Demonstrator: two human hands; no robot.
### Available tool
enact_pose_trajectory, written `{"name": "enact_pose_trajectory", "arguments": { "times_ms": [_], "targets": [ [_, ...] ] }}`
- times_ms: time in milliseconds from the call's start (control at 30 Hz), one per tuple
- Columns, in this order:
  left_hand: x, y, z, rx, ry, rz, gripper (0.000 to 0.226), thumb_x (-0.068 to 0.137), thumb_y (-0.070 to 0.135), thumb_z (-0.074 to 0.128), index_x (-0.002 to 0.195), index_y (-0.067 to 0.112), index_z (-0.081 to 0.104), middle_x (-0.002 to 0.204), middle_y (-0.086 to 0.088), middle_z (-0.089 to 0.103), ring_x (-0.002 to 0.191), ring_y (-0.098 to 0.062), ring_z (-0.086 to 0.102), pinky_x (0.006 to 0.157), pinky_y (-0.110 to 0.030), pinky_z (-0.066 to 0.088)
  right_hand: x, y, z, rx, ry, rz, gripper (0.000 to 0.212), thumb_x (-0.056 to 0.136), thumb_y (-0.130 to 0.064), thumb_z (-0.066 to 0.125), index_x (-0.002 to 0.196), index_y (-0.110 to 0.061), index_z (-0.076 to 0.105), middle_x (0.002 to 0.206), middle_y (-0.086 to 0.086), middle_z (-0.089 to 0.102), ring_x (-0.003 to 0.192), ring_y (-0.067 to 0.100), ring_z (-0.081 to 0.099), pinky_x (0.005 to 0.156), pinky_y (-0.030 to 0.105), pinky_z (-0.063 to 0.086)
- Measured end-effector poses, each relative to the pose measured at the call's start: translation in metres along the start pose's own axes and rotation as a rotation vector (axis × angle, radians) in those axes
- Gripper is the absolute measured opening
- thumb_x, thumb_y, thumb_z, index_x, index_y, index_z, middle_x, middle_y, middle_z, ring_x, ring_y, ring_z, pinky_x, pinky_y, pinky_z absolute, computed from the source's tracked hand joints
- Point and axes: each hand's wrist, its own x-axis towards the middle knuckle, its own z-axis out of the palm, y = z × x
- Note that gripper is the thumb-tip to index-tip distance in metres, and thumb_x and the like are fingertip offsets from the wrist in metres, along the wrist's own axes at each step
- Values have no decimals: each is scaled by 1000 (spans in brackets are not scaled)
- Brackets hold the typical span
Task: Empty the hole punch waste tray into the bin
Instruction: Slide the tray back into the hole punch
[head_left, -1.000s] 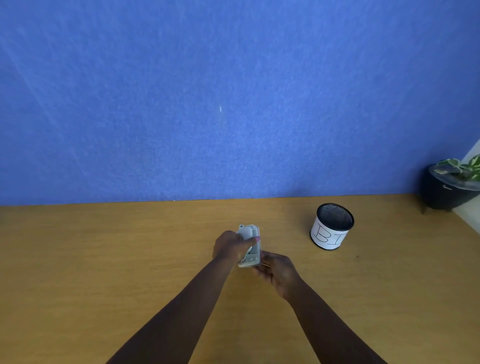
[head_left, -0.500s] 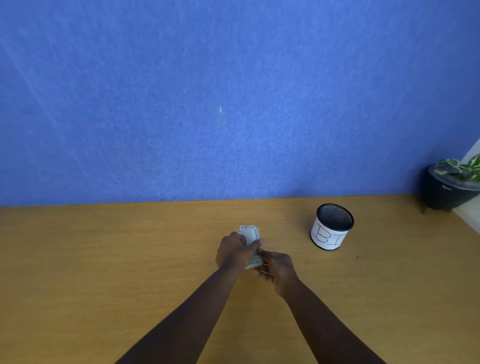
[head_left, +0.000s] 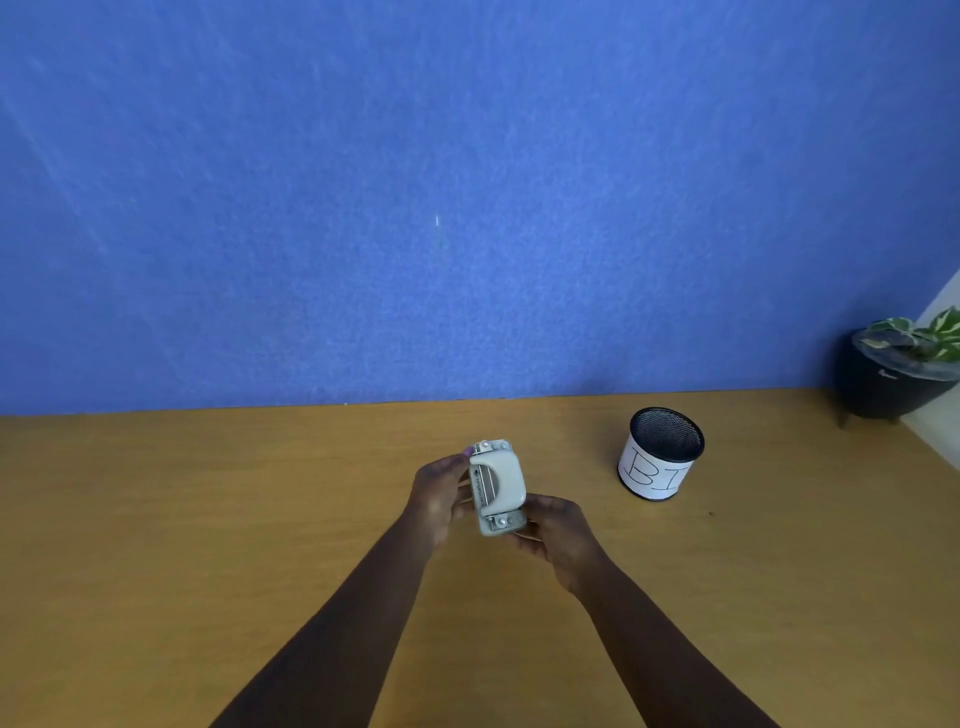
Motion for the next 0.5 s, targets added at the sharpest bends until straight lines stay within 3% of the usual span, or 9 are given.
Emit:
{"name": "enact_pose_trajectory", "arguments": {
  "times_ms": [133, 267, 367, 500],
  "targets": [
    [1, -5, 0, -20, 58, 56, 17, 91, 17, 59, 75, 13, 64, 72, -6, 66, 56, -18, 64, 44, -22, 54, -2, 3, -1, 12, -20, 24, 30, 94, -9, 49, 116, 9, 59, 84, 10, 64, 68, 14, 61, 52, 17, 53],
    [2, -10, 1, 8, 79, 101, 18, 92, 15, 58, 76, 11, 65, 59, -1, 66, 40, -8, 62, 42, -20, 51, -3, 3, -2, -5, -34, 36, 30, 93, -9, 50, 117, 7, 60, 93, 14, 65, 70, 15, 61, 57, 19, 53],
    [2, -9, 3, 22, 91, 130, 10, 91, 12, 58, 89, 6, 67, 51, 4, 67, 39, -6, 61, 42, -20, 51, -4, 3, -3, -4, -46, 38, 29, 93, -8, 50, 116, 7, 60, 85, 10, 65, 69, 14, 62, 54, 16, 54],
    [1, -7, 5, 46, 122, 157, 23, 90, 10, 60, 107, -5, 67, 62, -3, 65, 46, -10, 59, 46, -20, 49, -3, 2, -4, -20, -47, 26, 29, 93, -9, 51, 114, 7, 61, 79, 7, 66, 65, 12, 62, 50, 14, 54]
  ]
}}
